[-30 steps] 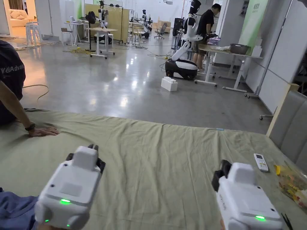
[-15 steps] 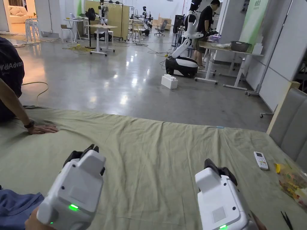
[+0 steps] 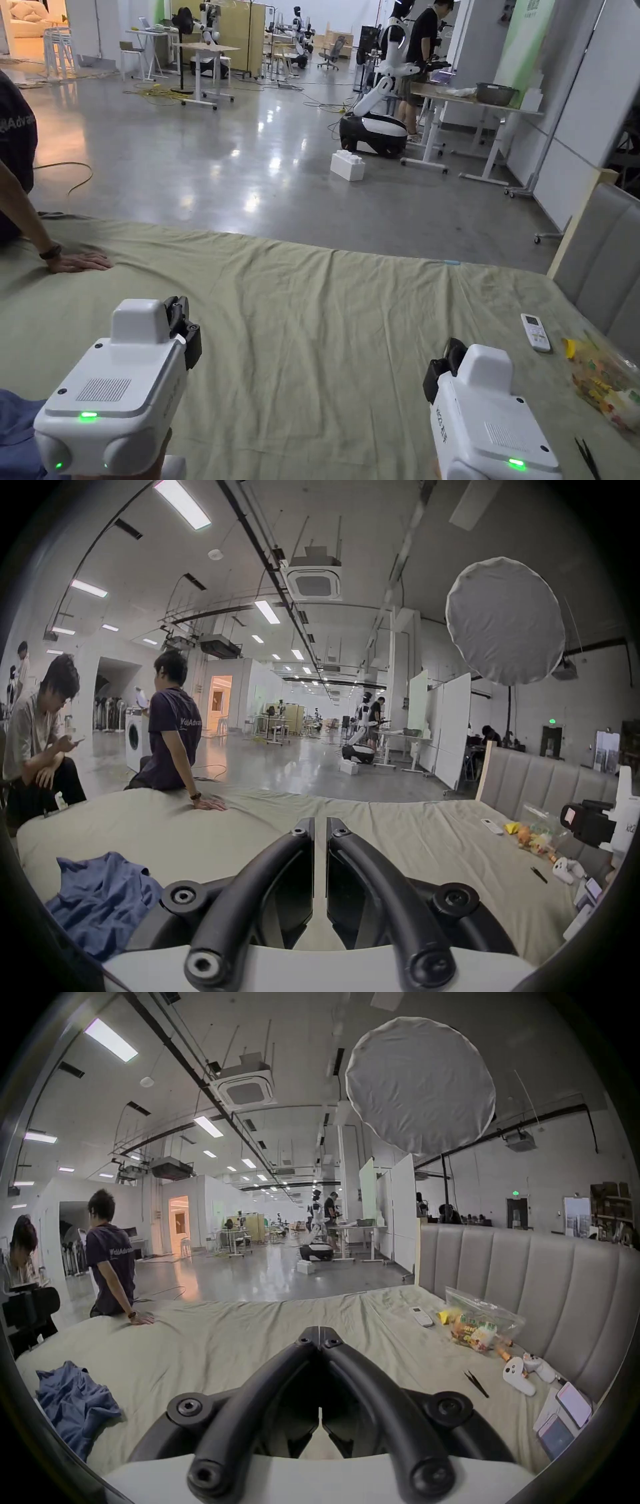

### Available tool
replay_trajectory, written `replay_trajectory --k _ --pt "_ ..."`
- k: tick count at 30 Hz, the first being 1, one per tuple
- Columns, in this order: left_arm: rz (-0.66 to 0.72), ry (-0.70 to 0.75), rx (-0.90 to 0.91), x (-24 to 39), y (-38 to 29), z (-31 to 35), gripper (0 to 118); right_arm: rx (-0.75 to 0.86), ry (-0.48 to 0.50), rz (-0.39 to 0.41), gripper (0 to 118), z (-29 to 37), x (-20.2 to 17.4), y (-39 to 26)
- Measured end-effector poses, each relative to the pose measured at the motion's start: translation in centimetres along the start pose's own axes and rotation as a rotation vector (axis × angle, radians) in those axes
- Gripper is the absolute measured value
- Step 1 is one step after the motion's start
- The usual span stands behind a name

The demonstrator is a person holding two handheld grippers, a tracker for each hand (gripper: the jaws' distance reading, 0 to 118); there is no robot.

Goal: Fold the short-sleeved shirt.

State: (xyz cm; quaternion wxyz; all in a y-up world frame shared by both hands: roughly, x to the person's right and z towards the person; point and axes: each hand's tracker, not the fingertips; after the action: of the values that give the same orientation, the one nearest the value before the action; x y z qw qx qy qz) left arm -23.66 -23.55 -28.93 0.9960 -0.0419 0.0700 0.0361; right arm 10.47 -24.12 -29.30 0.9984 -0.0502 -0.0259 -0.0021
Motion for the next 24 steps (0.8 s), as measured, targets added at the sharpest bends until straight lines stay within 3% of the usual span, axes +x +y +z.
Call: replay_trajectory --k 3,11,17,21,22,24 --pt "-0.048 -0.027 -0.063 -0.6 0.3 -0.1 6 0.038 0.024 0.083 0 0.5 -1.0 0.4" --pt "-0.046 0.033 -0.221 -6.6 -0.7 1.4 6 0.031 0.066 0.091 0 -0.4 -2.2 -0.4" --pt "0.045 0.137 -0.418 -16.2 -2.2 3.6 6 -0.027 0.104 0.068 0 -1.0 -2.7 -1.4" --pt "0.052 0.250 -0.531 -22.6 -4.1 4.6 8 -0.038 0.114 0.096 0 -1.5 -3.6 -2.3" --pt "0.042 0.271 -0.560 -24.1 -4.8 4.6 17 -0.038 0.116 0.095 0 -1.0 -4.0 -2.1" --pt "0.074 0.271 -0.602 -26.8 -6.3 4.6 66 -0.044 0.121 0.097 0 -0.7 -4.6 -2.2"
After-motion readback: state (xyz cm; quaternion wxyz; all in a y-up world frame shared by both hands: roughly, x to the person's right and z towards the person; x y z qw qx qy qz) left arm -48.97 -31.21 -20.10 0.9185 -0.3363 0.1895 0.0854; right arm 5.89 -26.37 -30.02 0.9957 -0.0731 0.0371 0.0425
